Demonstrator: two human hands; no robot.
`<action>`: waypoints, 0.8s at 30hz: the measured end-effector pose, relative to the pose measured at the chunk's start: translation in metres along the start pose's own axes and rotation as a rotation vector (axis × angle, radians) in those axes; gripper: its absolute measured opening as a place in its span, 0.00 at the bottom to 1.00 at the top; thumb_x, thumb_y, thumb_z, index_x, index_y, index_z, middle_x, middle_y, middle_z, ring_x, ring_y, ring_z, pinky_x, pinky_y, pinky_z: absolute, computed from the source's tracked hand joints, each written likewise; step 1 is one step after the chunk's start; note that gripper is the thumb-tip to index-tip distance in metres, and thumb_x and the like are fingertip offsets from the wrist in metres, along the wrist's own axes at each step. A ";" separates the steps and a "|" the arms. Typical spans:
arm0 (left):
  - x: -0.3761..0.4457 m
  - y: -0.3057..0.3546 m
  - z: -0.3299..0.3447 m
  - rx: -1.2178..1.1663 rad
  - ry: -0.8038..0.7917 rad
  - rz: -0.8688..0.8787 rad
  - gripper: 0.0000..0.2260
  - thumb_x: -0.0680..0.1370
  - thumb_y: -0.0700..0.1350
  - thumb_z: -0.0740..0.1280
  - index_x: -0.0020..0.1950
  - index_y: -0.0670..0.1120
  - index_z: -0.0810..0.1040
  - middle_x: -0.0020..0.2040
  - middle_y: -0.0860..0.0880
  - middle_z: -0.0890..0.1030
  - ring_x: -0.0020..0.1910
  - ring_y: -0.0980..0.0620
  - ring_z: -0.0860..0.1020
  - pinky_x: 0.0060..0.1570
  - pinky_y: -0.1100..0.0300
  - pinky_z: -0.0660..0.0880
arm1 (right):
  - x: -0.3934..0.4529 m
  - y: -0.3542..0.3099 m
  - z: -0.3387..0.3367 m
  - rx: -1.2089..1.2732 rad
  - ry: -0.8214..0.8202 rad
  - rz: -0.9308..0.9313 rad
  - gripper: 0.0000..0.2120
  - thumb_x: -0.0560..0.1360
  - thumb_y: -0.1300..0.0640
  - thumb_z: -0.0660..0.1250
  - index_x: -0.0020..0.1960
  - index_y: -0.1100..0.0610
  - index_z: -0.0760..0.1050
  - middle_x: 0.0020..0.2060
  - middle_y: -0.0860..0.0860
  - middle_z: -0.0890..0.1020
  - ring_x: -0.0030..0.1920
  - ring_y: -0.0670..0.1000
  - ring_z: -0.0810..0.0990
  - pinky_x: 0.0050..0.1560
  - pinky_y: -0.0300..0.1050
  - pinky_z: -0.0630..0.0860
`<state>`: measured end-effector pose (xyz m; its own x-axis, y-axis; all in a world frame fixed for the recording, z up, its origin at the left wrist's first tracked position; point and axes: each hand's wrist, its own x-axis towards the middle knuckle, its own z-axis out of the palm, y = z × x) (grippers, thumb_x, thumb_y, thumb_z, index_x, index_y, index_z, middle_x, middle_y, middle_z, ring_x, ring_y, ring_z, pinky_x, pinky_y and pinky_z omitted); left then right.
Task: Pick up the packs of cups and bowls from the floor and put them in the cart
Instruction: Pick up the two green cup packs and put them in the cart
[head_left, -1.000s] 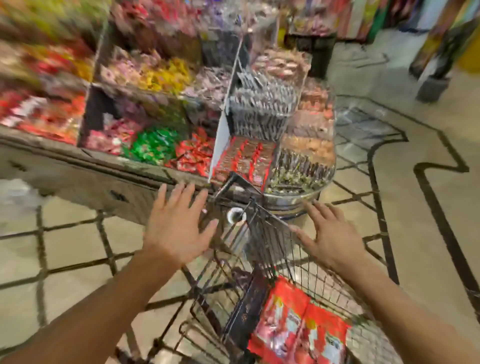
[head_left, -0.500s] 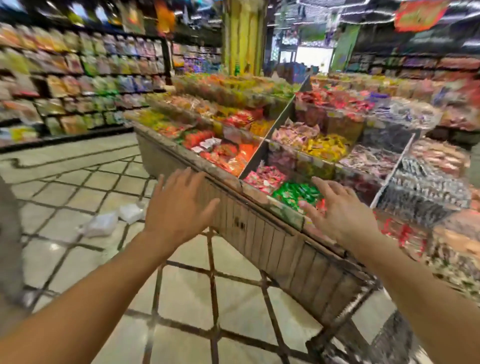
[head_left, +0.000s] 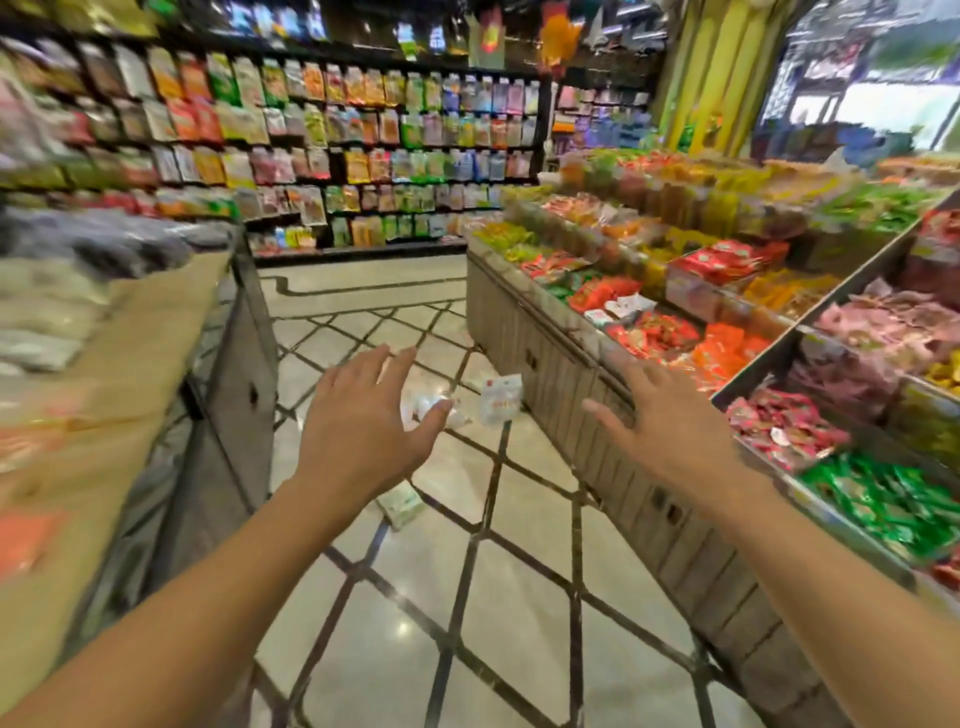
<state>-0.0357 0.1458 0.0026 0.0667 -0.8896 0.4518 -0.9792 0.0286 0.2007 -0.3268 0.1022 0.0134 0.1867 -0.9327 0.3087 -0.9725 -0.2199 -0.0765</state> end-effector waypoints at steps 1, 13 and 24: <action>0.012 -0.013 0.009 0.006 0.015 -0.008 0.36 0.77 0.68 0.56 0.78 0.48 0.71 0.75 0.42 0.75 0.75 0.41 0.71 0.74 0.42 0.66 | 0.019 -0.009 0.009 0.020 0.000 -0.015 0.42 0.75 0.26 0.46 0.81 0.49 0.62 0.74 0.55 0.74 0.72 0.62 0.72 0.64 0.60 0.77; 0.193 -0.127 0.100 0.062 -0.011 -0.158 0.36 0.77 0.68 0.57 0.78 0.47 0.72 0.74 0.44 0.76 0.74 0.42 0.72 0.73 0.45 0.67 | 0.272 -0.058 0.125 0.179 -0.022 -0.121 0.33 0.81 0.33 0.58 0.80 0.50 0.65 0.73 0.53 0.74 0.72 0.58 0.72 0.61 0.59 0.79; 0.340 -0.232 0.218 0.024 -0.084 -0.215 0.37 0.76 0.69 0.53 0.77 0.48 0.72 0.74 0.45 0.76 0.74 0.42 0.72 0.73 0.43 0.67 | 0.454 -0.114 0.242 0.164 -0.130 -0.135 0.33 0.81 0.32 0.55 0.81 0.48 0.61 0.75 0.49 0.71 0.74 0.56 0.69 0.59 0.56 0.77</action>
<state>0.1722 -0.2628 -0.0795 0.2587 -0.9090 0.3268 -0.9486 -0.1752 0.2635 -0.0975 -0.3652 -0.0672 0.3404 -0.9182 0.2028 -0.9038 -0.3789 -0.1988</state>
